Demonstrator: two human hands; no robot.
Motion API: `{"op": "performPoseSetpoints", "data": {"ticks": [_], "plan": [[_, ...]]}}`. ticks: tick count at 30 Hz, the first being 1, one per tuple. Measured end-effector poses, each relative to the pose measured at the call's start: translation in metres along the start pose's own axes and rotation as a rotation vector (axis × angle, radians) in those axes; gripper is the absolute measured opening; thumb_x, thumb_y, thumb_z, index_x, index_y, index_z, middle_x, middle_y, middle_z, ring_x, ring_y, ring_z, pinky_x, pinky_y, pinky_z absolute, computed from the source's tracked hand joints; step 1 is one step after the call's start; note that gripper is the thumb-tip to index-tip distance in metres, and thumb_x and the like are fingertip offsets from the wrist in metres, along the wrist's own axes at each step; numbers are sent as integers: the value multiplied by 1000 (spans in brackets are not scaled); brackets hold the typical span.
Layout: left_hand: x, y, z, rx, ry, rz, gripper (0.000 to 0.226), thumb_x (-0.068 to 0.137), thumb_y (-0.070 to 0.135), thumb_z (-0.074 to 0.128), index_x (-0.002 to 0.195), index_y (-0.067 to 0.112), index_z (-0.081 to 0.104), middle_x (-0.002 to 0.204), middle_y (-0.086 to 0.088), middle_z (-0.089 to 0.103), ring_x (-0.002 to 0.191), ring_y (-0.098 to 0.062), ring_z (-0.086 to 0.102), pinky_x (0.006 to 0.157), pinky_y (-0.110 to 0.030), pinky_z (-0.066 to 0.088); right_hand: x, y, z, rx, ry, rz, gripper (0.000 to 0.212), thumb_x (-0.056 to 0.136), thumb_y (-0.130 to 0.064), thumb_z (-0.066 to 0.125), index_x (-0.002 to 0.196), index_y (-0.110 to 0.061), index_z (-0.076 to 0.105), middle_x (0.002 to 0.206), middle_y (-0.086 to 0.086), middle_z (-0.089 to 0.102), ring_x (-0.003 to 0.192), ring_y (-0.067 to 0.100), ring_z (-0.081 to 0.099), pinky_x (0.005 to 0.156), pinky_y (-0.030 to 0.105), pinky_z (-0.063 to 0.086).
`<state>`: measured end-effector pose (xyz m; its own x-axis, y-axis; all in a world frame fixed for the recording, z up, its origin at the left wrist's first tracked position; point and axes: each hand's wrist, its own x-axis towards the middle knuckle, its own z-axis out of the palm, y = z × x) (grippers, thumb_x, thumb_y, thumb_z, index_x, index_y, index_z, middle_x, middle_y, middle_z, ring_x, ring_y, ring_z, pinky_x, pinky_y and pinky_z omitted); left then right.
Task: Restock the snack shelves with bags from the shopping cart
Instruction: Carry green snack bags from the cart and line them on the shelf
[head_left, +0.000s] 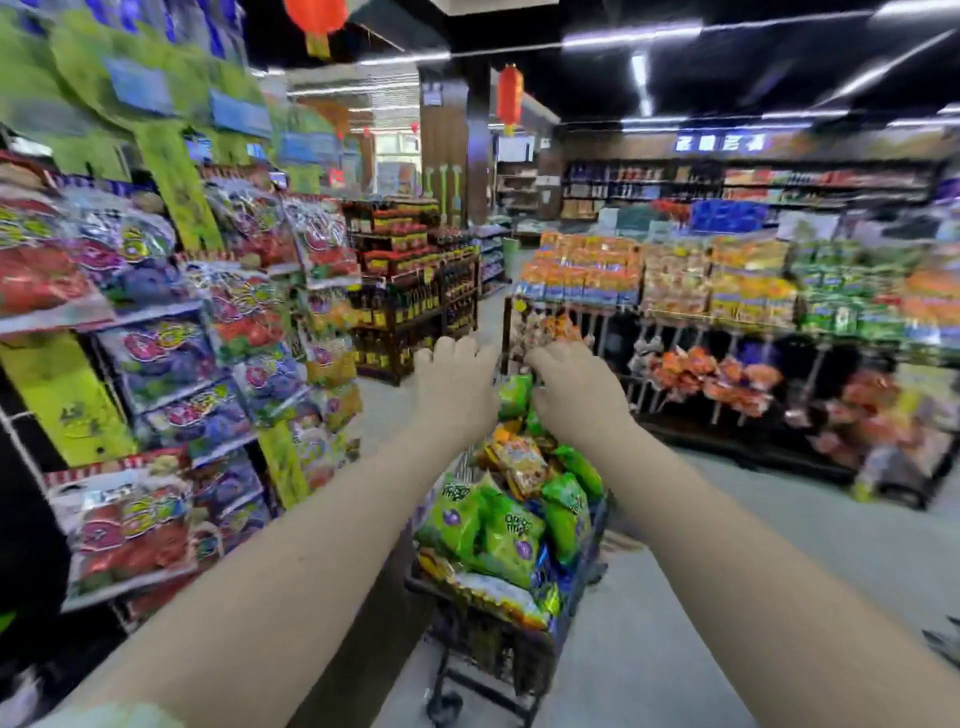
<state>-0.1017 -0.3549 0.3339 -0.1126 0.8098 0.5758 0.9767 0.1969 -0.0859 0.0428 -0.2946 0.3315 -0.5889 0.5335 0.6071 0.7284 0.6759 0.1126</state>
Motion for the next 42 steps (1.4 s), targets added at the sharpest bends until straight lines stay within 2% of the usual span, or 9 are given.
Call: {"op": "performPoseSetpoints", "data": {"ticks": [7,15,20,24,29,33,37,40,42], "plan": [[54,19,146,-135,-146,39,29,85,30,56,114,24,56,112,0,58,107,-26,49,84,-37,37,3,83,117,15,-118,193,36,90,-19,55,126,-14,54,119,7,58,109,29,50,84,40,46],[97,24,300,-215,-410,38,32,88,32,51,120,25,53,122,0,55,117,-25,48,91,-39,39,5,138,256,184,-324,363,35,89,-17,58,124,-11,59,120,10,59,113,31,52,93,41,43],[107,41,372,-239,-570,37,38,89,35,53,125,22,52,127,-4,54,119,-27,47,94,-43,41,-2,159,330,226,-474,448,46,90,-22,62,134,-16,52,132,4,54,124,26,46,99,37,39],[108,65,421,-233,-689,-3,37,88,38,56,121,21,55,119,-3,58,118,-28,50,98,-46,41,-16,188,384,293,-569,517,42,86,-26,66,126,-14,58,124,6,58,118,30,51,97,37,37],[109,101,480,-303,-860,-135,36,91,43,57,118,20,58,116,-6,60,117,-32,47,93,-46,44,-30,224,444,435,-747,567,44,85,-20,68,125,-7,57,120,14,58,115,33,51,96,41,42],[111,130,516,-388,-956,-305,45,91,49,58,124,18,58,119,-7,62,115,-31,53,90,-43,48,-40,254,477,539,-856,543,45,85,-19,68,128,-13,56,123,9,57,115,29,52,96,33,38],[110,151,543,-652,-1068,-562,60,91,47,63,138,14,49,135,-8,57,121,-28,55,97,-39,47,-44,277,501,658,-925,542,49,86,-17,68,132,-13,53,128,10,53,118,26,51,98,29,36],[108,165,551,-760,-1022,-768,64,90,43,66,143,15,46,143,-5,52,129,-25,50,100,-34,42,-46,284,515,772,-986,587,59,86,-15,68,140,-13,45,139,9,45,128,24,46,104,31,38],[105,169,553,-783,-966,-885,58,91,39,66,140,12,50,140,-7,54,127,-25,51,97,-31,41,-48,289,523,842,-993,585,64,85,-13,69,142,-14,41,141,8,42,133,21,41,107,26,32]]}}
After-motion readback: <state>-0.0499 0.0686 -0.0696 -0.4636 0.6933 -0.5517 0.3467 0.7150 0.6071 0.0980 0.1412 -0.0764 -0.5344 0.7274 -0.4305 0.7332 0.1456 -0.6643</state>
